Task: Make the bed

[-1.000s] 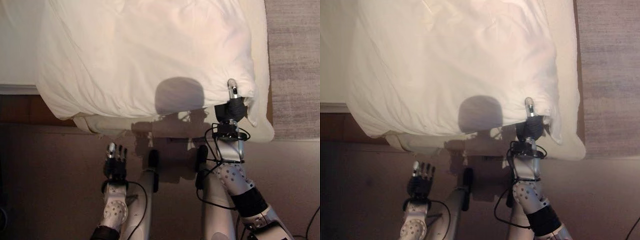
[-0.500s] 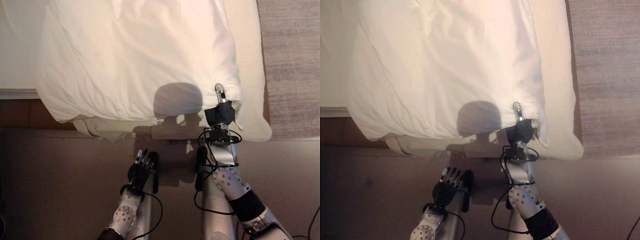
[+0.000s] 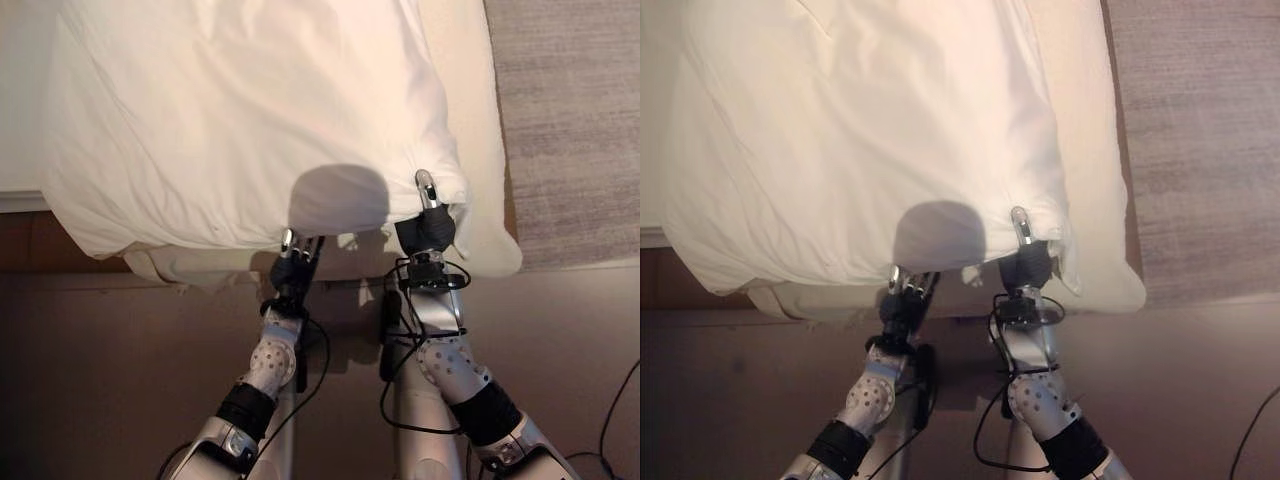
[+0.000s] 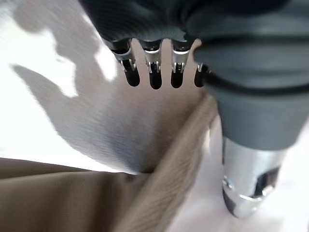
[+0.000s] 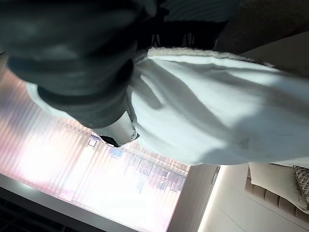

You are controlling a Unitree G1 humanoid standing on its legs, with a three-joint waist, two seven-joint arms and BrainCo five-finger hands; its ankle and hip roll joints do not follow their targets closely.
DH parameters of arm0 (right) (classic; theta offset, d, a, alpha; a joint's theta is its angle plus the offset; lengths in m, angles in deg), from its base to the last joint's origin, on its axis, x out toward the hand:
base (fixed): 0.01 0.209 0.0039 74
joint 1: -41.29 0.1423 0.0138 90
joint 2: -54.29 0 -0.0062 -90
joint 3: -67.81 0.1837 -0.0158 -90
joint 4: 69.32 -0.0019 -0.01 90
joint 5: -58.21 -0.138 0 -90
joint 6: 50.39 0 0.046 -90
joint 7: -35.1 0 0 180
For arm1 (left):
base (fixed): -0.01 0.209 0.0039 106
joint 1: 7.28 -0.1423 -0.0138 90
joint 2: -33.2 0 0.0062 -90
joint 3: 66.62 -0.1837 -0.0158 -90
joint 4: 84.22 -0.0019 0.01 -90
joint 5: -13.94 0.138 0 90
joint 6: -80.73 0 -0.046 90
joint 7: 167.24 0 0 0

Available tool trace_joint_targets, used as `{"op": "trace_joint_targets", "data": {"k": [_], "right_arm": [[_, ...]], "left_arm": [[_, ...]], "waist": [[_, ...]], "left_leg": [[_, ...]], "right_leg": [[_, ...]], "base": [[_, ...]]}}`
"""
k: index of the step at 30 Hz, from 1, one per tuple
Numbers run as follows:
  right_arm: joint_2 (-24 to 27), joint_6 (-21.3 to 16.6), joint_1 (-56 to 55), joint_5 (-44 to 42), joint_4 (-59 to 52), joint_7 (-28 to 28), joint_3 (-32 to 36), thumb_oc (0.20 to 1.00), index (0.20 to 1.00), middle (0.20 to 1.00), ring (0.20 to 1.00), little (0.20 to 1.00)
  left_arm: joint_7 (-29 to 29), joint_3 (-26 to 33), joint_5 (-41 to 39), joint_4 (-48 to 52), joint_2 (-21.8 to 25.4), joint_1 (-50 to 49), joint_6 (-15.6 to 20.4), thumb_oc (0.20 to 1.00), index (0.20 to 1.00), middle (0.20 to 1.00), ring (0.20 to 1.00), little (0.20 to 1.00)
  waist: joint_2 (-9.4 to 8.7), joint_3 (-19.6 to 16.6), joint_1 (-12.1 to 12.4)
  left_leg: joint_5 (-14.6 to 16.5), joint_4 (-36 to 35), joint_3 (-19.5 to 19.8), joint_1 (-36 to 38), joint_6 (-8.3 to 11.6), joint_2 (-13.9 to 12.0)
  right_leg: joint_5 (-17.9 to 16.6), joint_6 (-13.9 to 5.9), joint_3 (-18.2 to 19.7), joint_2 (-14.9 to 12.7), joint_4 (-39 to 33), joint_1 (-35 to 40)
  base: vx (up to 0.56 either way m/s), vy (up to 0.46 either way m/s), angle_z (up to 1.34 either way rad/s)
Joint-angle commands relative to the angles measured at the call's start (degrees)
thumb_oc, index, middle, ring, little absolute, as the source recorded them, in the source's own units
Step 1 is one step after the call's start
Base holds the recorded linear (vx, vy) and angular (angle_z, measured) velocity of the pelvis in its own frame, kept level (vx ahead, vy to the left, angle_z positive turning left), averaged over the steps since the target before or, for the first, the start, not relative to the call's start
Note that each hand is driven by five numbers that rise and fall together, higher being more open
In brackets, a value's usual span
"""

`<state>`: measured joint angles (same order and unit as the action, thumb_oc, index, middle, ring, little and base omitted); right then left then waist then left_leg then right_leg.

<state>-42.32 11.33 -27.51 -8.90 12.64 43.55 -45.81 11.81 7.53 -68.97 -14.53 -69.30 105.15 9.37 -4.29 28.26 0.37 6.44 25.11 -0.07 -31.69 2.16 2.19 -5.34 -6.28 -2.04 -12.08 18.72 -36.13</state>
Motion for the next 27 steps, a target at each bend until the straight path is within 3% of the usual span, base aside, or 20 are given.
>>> {"op": "trace_joint_targets", "data": {"k": [1, 4, 17, 23, 27], "right_arm": [[-0.8, -3.9, 0.2, 1.8, -7.5, -5.6, 1.9, 0.2, 0.2, 0.2, 0.2, 0.2], [-0.8, -4.2, 0.4, 1.8, -7.4, -5.8, 3.3, 0.2, 0.2, 0.2, 0.2, 0.2], [0.2, -5.9, 0.2, 2.5, -8.1, -5.7, 9.3, 0.2, 0.2, 0.2, 0.2, 0.2], [1.1, -6.1, -0.4, 2.2, -7.8, -4.8, 11.2, 0.2, 0.2, 0.2, 0.2, 0.2], [1.6, -6.2, -0.7, 2.2, -7.5, -3.9, 11.7, 0.2, 0.2, 0.2, 0.2, 0.2]], "left_arm": [[0.2, 2.1, 0.1, 2.0, -1.8, -0.1, 3.3, 1.0, 1.0, 1.0, 1.0, 1.0], [1.6, 6.1, 0.3, 0.6, -2.0, 2.9, 6.2, 1.0, 1.0, 1.0, 1.0, 1.0], [3.1, 13.4, 2.4, 1.0, -0.7, 5.5, 10.9, 1.0, 1.0, 1.0, 1.0, 1.0], [7.6, 18.4, 4.3, -0.7, 1.7, 7.3, 14.9, 1.0, 1.0, 1.0, 1.0, 1.0], [9.4, 20.3, 5.3, -2.0, 3.2, 8.3, 15.6, 1.0, 1.0, 1.0, 1.0, 1.0]], "waist": [[0.38, -3.7, -0.8], [0.22, -3.9, -1.1], [0.06, -4.9, -1.3], [-0.15, -5.3, -1.1], [-0.23, -5.6, -1.2]], "left_leg": [[-4.9, -5.3, -1.7, -2.3, -3.04, 3.0], [-4.7, -4.8, -1.8, -2.5, -2.96, 2.9], [-4.4, -4.7, -1.8, -3.1, -2.98, 2.9], [-3.8, -4.2, -2.0, -3.1, -2.88, 2.7], [-4.1, -4.3, -2.1, -3.4, -2.83, 2.7]], "right_leg": [[0.4, -0.96, 0.1, 3.2, 0.6, -0.6], [0.7, -0.83, 0.2, 3.3, 1.1, -0.9], [0.6, -0.8, 0.2, 3.3, 1.2, -1.4], [1.1, -0.69, 0.4, 3.5, 1.7, -1.5], [0.9, -0.68, 0.5, 3.5, 1.5, -1.7]], "base": [[0.0, 0.0, 0.0], [0.0, 0.0, 0.0], [0.0, 0.0, 0.0], [0.0, 0.0, 0.0], [0.0, 0.0, 0.0]]}}
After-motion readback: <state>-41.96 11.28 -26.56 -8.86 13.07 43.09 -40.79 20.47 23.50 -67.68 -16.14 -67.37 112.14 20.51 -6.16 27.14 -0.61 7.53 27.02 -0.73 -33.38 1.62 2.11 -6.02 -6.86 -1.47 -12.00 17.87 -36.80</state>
